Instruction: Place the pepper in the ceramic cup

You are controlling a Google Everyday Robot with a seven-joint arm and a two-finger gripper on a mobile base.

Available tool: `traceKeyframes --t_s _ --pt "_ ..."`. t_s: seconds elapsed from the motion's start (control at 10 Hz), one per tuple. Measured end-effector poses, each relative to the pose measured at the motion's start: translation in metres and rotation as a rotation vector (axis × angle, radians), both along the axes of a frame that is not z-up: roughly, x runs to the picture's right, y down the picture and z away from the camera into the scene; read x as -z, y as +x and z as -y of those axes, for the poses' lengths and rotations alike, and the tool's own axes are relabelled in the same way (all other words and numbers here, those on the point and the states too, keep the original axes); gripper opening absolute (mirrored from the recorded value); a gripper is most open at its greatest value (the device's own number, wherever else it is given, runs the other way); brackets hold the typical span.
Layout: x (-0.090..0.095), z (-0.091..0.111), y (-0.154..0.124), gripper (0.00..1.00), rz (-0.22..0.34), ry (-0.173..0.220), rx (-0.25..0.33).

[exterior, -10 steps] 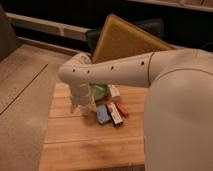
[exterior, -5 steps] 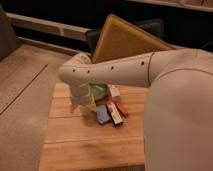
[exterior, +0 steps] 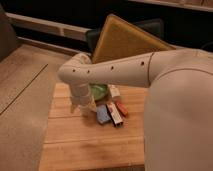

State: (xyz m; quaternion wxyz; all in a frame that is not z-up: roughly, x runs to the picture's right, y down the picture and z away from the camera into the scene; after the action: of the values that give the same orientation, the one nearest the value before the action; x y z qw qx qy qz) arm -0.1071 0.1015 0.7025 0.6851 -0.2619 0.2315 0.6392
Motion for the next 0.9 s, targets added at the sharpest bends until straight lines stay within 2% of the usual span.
traceKeyframes --t_s 0.2,0.3,0.4,0.5,0.6,0.7,0.9 --pt "-0.002 0.036 0.020 0.65 0.020 0.114 0.043" --pt "0.002 0.059 0.035 0.65 0.034 0.184 0.066" --pt "0.013 0.085 0.058 0.65 0.044 0.262 0.104" --pt "0.024 0.099 0.079 0.65 0.045 0.304 0.141" --pt "0.032 0.108 0.095 0.65 0.038 0.332 0.167" --pt "0.036 0.111 0.100 0.65 0.038 0.341 0.177" --pt "0.035 0.111 0.097 0.65 0.043 0.341 0.180"
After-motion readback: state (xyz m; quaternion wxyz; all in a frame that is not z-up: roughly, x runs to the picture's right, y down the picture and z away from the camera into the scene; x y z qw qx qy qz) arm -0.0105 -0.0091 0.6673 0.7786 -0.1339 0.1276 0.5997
